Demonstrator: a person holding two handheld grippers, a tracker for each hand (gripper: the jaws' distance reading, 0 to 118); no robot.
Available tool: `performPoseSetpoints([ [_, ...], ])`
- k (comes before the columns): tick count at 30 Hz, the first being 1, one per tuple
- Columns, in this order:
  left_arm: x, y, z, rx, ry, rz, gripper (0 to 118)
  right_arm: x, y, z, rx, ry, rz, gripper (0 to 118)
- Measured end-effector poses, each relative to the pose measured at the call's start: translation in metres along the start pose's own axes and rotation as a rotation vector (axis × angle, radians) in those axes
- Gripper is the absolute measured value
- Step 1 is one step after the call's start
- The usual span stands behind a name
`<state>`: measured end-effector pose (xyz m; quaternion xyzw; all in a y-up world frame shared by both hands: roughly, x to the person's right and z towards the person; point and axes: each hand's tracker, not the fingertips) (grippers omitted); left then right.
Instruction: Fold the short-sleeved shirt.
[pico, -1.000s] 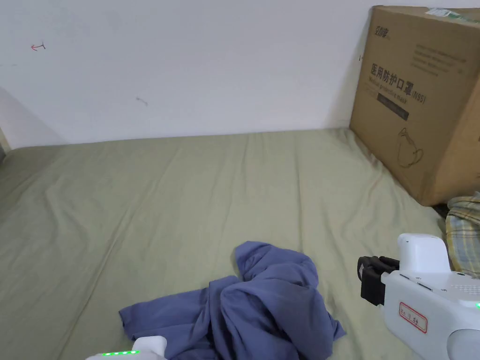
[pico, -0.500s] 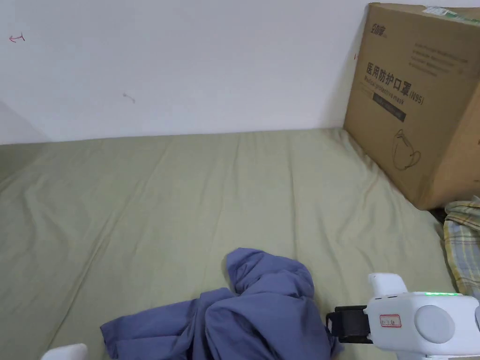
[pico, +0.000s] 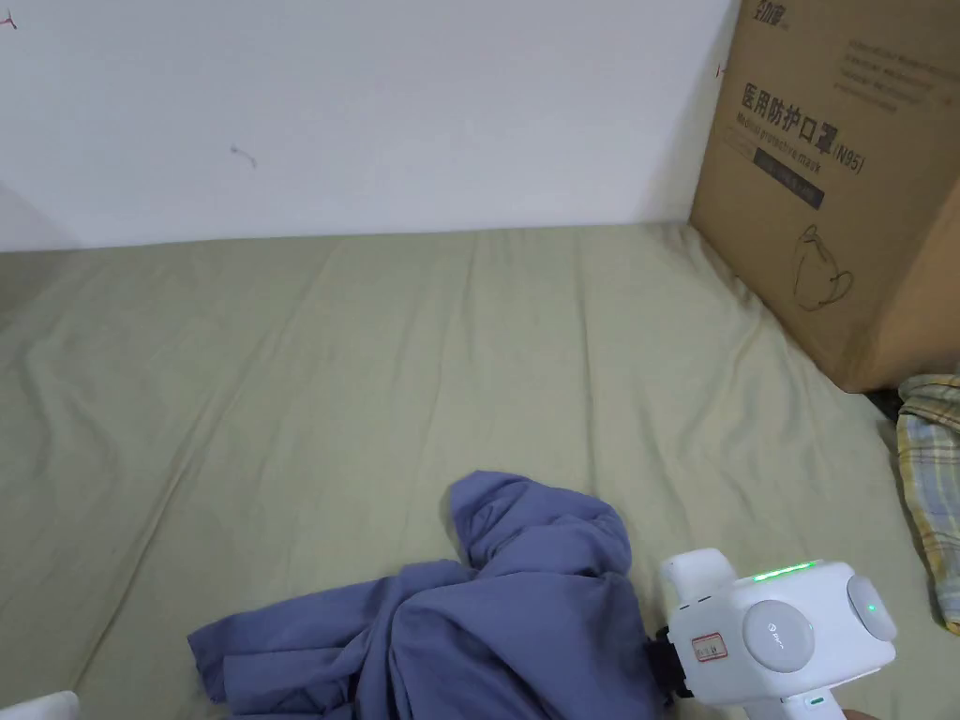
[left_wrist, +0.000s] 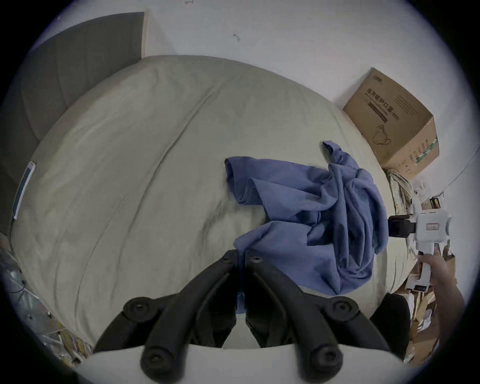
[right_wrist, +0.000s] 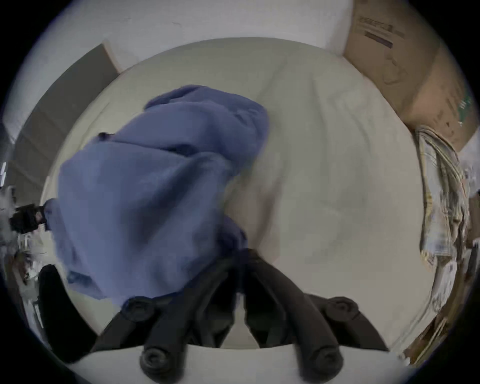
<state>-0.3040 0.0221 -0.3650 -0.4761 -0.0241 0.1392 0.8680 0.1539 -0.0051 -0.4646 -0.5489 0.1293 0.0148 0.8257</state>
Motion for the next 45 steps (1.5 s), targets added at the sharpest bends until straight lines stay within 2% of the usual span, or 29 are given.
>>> performPoseSetpoints([
  [3,0.0,0.006,0.009,0.03,-0.016,-0.001,3,-0.006,-0.004,0.017,0.052,0.035,0.003,4],
  [8,0.002,0.024,0.044,0.134,-0.03,-0.078,3,0.015,-0.009,0.07,0.207,0.101,-0.075,4],
  [12,-0.002,0.049,0.081,0.187,-0.041,-0.123,3,0.033,-0.013,0.127,0.294,0.073,-0.072,4],
  [16,-0.002,0.08,0.127,0.266,-0.03,-0.144,3,0.051,-0.013,0.191,0.41,0.114,-0.111,4],
  [21,0.0,0.126,0.185,0.386,-0.05,-0.134,3,0.06,0.003,0.271,0.537,0.075,-0.09,4],
  [26,0.021,0.165,0.231,0.485,-0.018,-0.246,3,0.065,0.037,0.342,0.644,0.079,-0.113,4],
  [35,0.059,0.231,0.257,0.58,0.018,-0.347,3,0.052,0.11,0.409,0.758,-0.13,0.008,4],
  [45,0.091,0.32,0.242,0.677,0.061,-0.352,3,0.044,0.217,0.421,0.869,-0.295,0.009,4],
])
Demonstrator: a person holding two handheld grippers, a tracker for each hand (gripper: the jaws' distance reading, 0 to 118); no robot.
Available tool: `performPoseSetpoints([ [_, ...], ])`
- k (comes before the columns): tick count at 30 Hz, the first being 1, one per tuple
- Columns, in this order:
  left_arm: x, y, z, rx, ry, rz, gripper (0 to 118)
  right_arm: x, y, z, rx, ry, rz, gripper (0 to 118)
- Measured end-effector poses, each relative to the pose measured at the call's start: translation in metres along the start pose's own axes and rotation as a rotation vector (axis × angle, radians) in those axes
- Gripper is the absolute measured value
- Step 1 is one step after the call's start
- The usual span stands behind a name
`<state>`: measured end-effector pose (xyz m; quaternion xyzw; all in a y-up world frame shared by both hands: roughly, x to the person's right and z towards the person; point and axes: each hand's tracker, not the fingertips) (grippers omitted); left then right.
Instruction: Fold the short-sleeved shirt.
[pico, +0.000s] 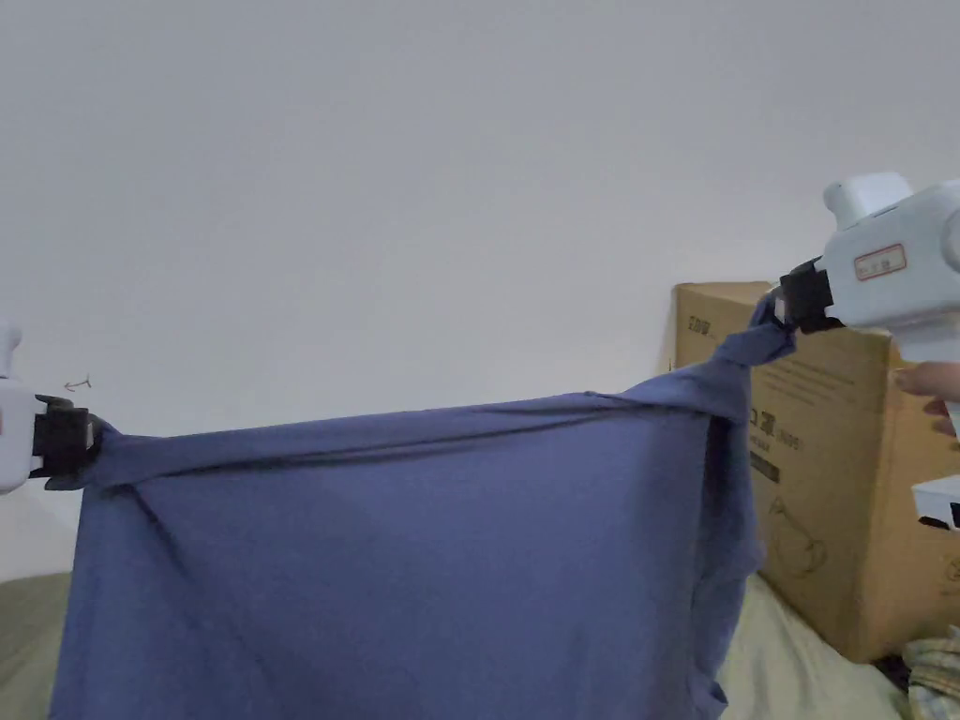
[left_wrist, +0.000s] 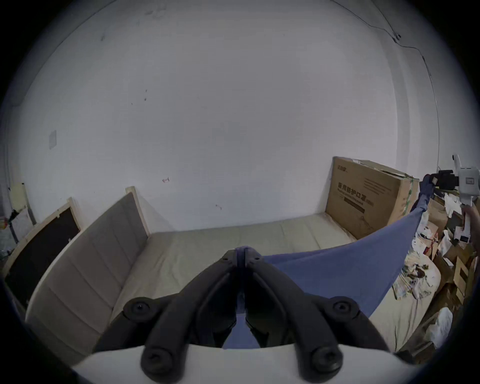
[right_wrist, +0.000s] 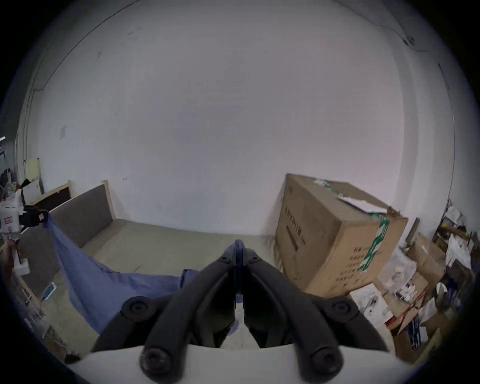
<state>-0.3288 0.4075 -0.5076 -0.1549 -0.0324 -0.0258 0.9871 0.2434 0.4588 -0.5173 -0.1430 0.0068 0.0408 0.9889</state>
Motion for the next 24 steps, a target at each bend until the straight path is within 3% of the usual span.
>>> performPoseSetpoints([
  [7,0.005,0.039,-0.065,0.074,0.064,-0.007,3,-0.001,0.051,-0.061,0.071,-0.063,-0.024,4],
  [15,0.012,0.048,-0.129,0.154,0.098,0.036,3,-0.001,0.063,-0.109,0.15,-0.142,-0.022,4],
  [20,0.02,0.01,-0.17,0.054,0.1,0.035,3,0.003,0.01,-0.149,0.055,-0.145,-0.041,4],
  [24,0.025,-0.075,-0.206,-0.156,0.075,0.082,3,0.005,-0.094,-0.187,-0.141,-0.112,-0.087,4],
])
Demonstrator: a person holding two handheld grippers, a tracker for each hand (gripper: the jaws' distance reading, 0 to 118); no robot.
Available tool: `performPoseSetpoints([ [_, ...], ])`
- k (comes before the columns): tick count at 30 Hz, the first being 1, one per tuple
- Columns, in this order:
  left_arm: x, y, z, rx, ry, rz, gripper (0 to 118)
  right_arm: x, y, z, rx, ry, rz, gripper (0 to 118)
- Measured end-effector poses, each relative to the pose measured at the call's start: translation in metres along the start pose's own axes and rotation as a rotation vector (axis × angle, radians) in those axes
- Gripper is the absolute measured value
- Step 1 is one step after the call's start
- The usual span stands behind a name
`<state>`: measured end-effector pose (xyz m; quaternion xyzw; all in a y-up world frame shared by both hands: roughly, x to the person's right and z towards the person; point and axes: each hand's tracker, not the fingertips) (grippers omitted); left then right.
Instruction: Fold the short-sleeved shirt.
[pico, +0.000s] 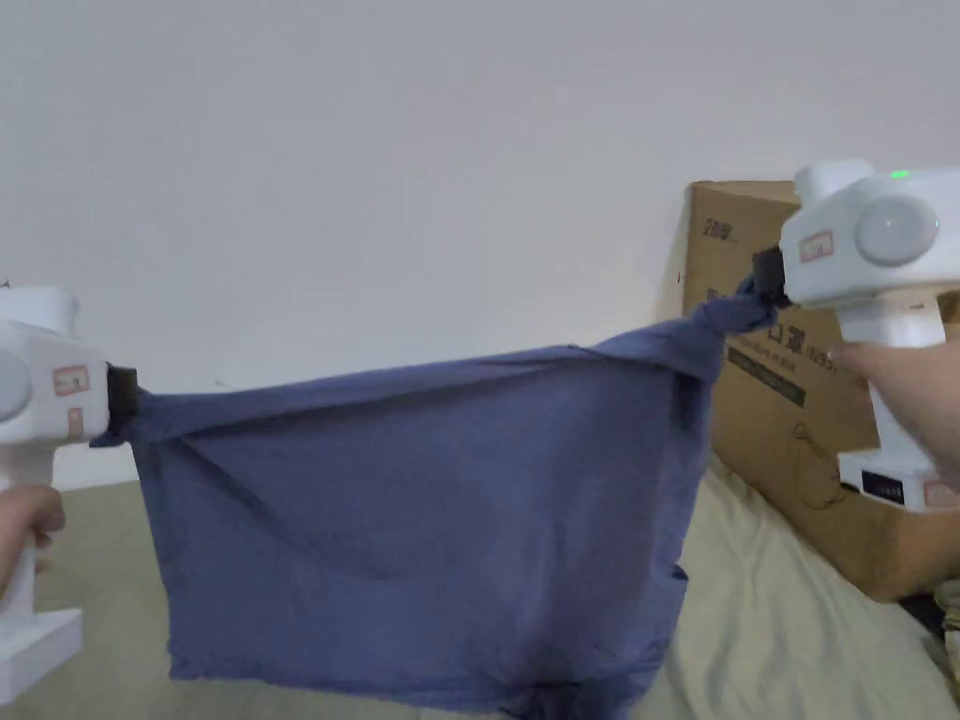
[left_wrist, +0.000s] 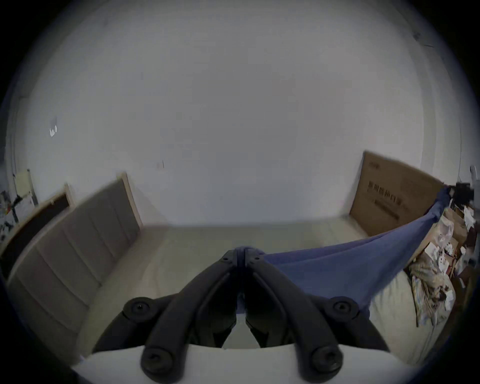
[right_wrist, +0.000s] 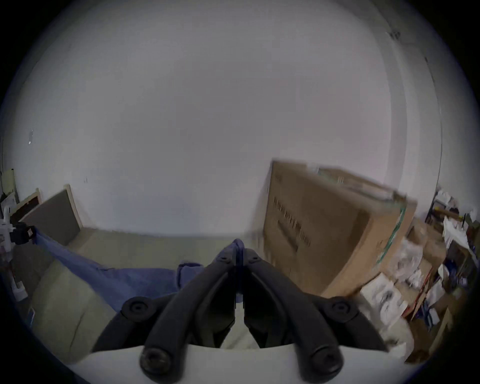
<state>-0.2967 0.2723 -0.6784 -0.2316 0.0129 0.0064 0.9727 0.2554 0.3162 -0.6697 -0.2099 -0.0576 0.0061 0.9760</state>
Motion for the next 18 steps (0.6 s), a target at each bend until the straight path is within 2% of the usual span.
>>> performPoseSetpoints([
  [5,-0.008,-0.143,-0.033,-0.374,-0.064,0.024,3,0.014,-0.168,-0.035,-0.388,0.086,-0.045,4],
  [9,-0.023,-0.247,-0.015,-0.571,-0.086,-0.052,3,0.027,-0.289,-0.008,-0.63,0.138,-0.024,4],
  [11,-0.035,-0.284,0.002,-0.656,-0.105,-0.044,3,0.04,-0.334,0.015,-0.697,0.152,-0.013,4],
  [13,-0.047,-0.313,0.03,-0.71,-0.121,-0.045,3,0.051,-0.366,0.046,-0.762,0.178,-0.045,4],
  [18,-0.067,-0.353,0.091,-0.776,-0.155,-0.059,3,0.072,-0.41,0.12,-0.792,0.204,-0.123,4],
])
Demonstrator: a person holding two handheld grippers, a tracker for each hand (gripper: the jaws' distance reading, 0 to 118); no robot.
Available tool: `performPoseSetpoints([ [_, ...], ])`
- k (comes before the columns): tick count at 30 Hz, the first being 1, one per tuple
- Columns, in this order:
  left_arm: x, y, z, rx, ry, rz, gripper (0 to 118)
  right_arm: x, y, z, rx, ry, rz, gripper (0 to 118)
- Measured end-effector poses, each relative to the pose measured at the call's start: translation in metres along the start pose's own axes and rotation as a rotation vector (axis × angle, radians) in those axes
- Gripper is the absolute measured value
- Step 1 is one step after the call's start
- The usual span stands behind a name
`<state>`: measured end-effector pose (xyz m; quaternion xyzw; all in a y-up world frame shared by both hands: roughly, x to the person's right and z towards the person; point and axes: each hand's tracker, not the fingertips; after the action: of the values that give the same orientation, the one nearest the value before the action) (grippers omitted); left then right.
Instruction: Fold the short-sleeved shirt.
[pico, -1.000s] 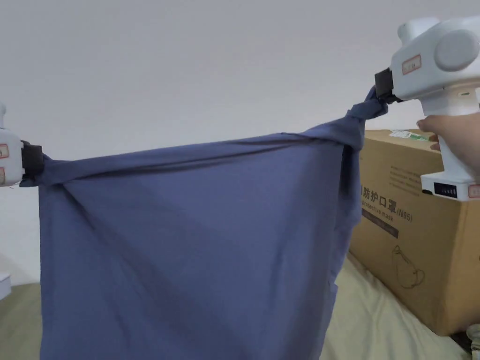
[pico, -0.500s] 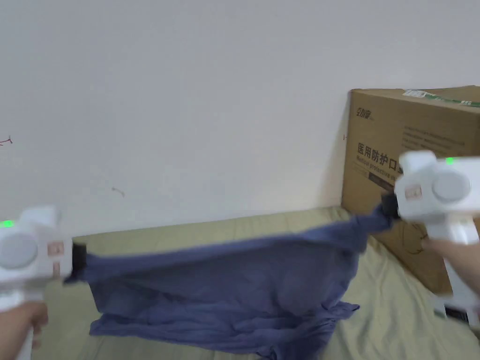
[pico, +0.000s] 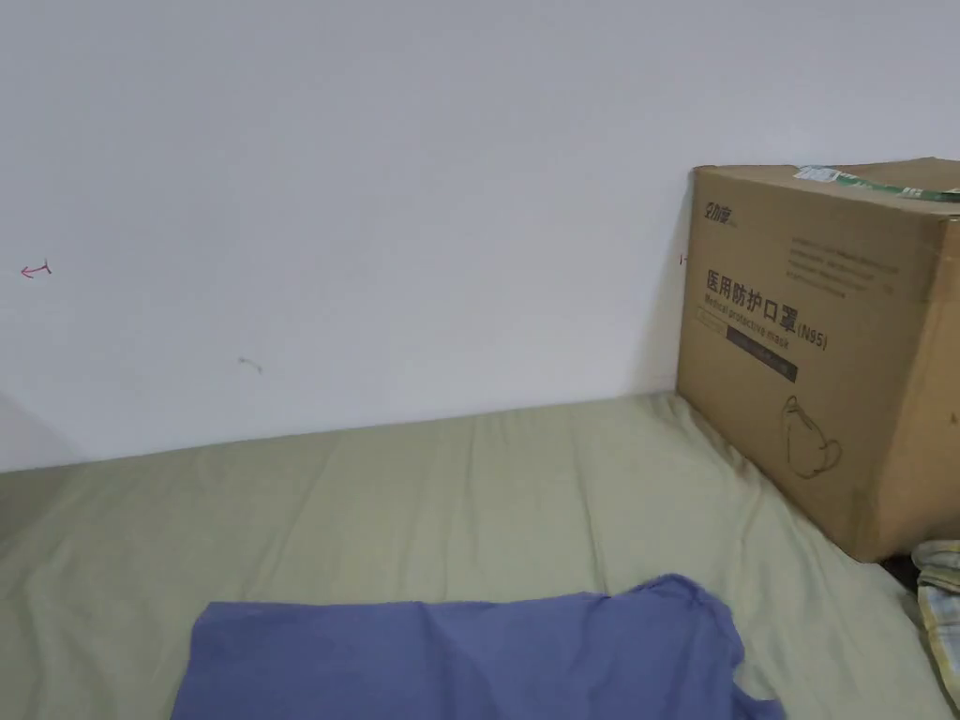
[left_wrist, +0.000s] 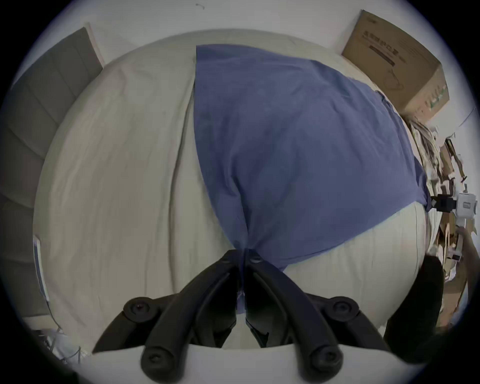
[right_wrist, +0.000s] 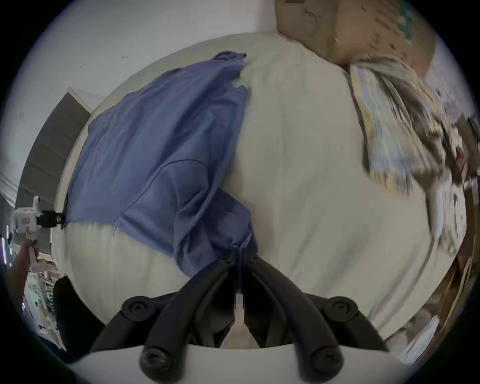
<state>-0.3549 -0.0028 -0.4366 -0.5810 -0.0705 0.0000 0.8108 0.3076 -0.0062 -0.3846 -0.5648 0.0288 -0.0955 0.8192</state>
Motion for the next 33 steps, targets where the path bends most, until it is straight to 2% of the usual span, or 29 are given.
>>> performPoseSetpoints([
  [5,-0.002,-0.031,0.017,0.004,-0.039,0.063,3,0.003,-0.029,0.009,-0.002,0.027,-0.079,4],
  [12,0.002,-0.046,0.035,-0.01,-0.051,0.058,3,-0.006,-0.042,0.024,-0.034,0.008,-0.054,4],
  [16,0.005,-0.047,0.043,-0.008,-0.055,0.065,3,-0.009,-0.044,0.029,-0.026,0.003,-0.08,4],
  [17,0.006,-0.047,0.044,0.0,-0.054,0.068,5,-0.01,-0.044,0.03,-0.017,0.01,-0.094,11],
  [18,0.007,-0.047,0.046,0.012,-0.055,0.072,11,-0.01,-0.044,0.029,-0.012,0.02,-0.103,32],
  [19,0.01,-0.048,0.048,0.023,-0.06,0.07,26,-0.012,-0.044,0.028,-0.017,0.015,-0.119,60],
  [20,0.013,-0.05,0.051,0.034,-0.064,0.059,52,-0.014,-0.045,0.027,-0.021,-0.024,-0.158,78],
  [21,0.016,-0.052,0.053,0.049,-0.071,0.051,70,-0.014,-0.045,0.031,-0.005,-0.03,-0.192,78],
  [22,0.019,-0.053,0.056,0.06,-0.078,0.054,81,-0.015,-0.042,0.034,0.007,0.013,-0.234,78],
  [23,0.02,-0.052,0.059,0.069,-0.09,0.062,82,-0.017,-0.04,0.038,0.017,0.031,-0.251,78],
  [25,0.024,-0.05,0.069,0.088,-0.151,0.107,82,-0.028,-0.031,0.053,0.054,0.018,-0.214,78],
  [28,0.031,-0.04,0.091,0.172,-0.209,0.147,82,-0.056,-0.013,0.084,0.164,-0.004,-0.075,78],
  [30,0.036,-0.033,0.109,0.25,-0.258,0.176,83,-0.075,-0.001,0.104,0.248,-0.008,-0.009,78],
  [31,0.037,-0.027,0.116,0.275,-0.287,0.2,90,-0.084,0.006,0.112,0.286,-0.001,0.011,78],
  [32,0.039,-0.022,0.122,0.289,-0.309,0.222,103,-0.091,0.011,0.12,0.316,0.012,0.022,78],
  [33,0.042,-0.017,0.126,0.294,-0.326,0.236,106,-0.098,0.018,0.124,0.335,0.04,0.027,78],
])
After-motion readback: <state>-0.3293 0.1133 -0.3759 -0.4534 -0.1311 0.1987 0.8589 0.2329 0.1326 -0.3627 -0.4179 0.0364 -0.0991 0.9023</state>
